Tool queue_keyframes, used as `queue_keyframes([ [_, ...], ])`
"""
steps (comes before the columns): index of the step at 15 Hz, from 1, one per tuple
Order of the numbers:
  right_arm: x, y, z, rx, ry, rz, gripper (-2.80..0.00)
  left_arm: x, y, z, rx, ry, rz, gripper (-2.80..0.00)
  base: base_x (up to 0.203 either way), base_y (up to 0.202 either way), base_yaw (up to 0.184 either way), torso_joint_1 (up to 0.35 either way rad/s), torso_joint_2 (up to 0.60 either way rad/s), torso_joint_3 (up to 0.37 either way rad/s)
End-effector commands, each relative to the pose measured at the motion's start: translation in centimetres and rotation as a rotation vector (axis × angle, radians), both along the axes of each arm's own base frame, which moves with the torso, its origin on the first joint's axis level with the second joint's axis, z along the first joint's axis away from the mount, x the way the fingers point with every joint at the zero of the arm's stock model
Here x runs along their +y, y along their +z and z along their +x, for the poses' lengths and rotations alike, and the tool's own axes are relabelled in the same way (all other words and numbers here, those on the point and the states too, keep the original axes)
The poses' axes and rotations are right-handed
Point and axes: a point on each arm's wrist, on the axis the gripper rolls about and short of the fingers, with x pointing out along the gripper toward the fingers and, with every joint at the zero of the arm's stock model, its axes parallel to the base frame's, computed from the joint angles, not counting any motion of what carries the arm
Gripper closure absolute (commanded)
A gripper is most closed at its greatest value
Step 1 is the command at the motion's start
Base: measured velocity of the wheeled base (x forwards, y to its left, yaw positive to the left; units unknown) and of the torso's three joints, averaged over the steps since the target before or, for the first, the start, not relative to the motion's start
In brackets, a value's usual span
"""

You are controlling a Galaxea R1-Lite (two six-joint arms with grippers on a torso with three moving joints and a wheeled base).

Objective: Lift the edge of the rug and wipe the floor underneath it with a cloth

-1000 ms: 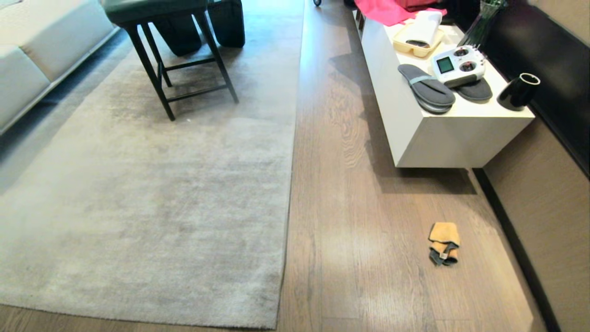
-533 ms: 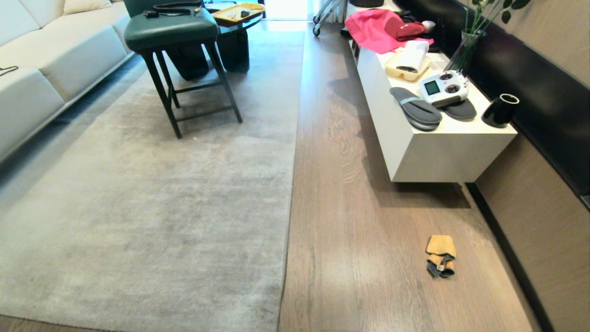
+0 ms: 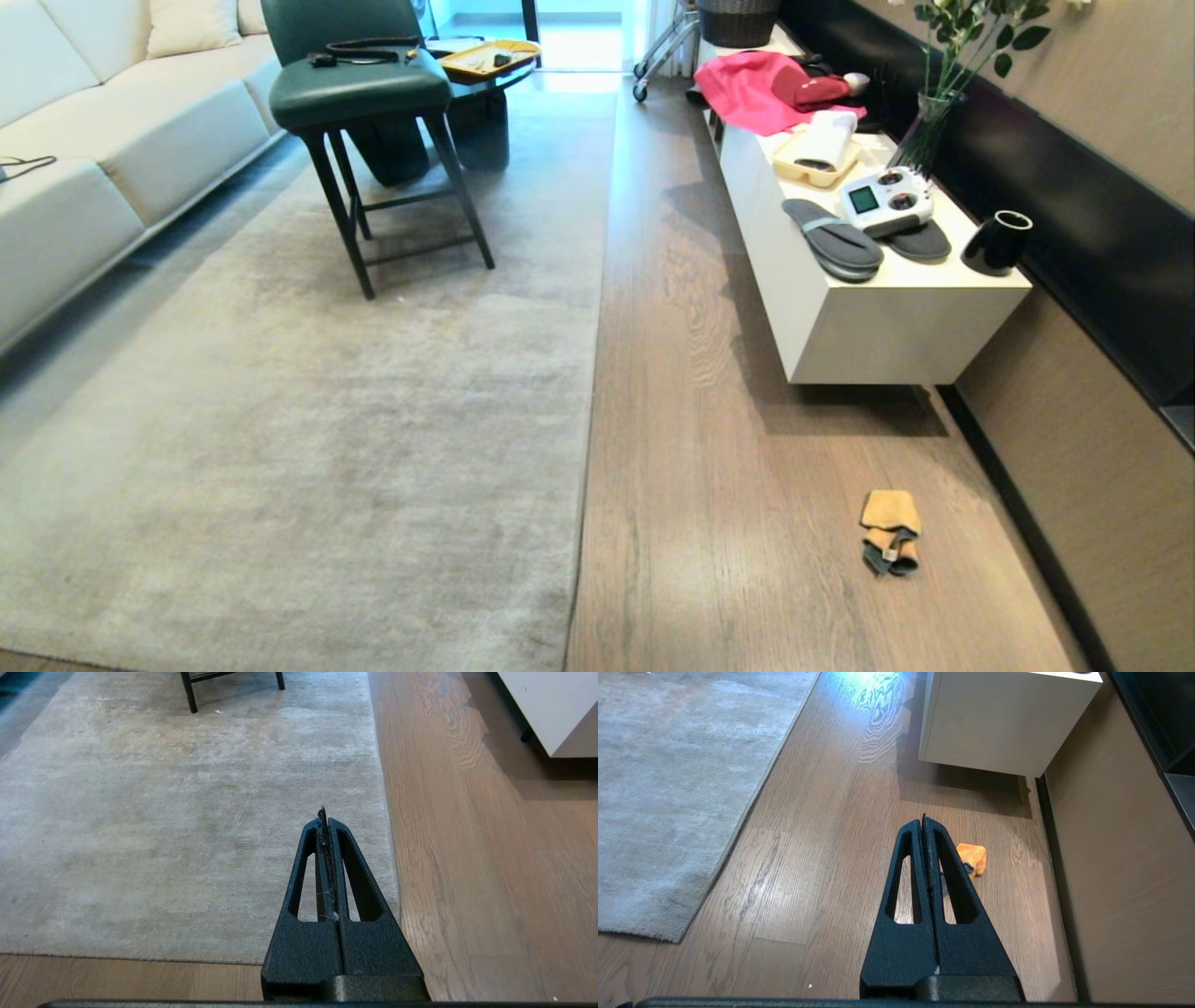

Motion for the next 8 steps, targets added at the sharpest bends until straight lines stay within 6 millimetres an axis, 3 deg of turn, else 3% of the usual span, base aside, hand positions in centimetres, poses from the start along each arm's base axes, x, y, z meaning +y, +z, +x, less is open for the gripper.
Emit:
queue_keyframes([
  [1,0.0,0.0,0.01,0.001,0.001,-0.001,0.0,0.0,0.0,0.0,0.0,0.001,0.0,0.0,0.0,0.0,0.0,0.0,0.0,0.0],
  [8,0.0,0.0,0.01,0.001,0.001,-0.001,0.0,0.0,0.02,-0.01,-0.001,0.0,-0.003,0.0,0.0,0.0,0.0,0.0,0.0,0.0],
])
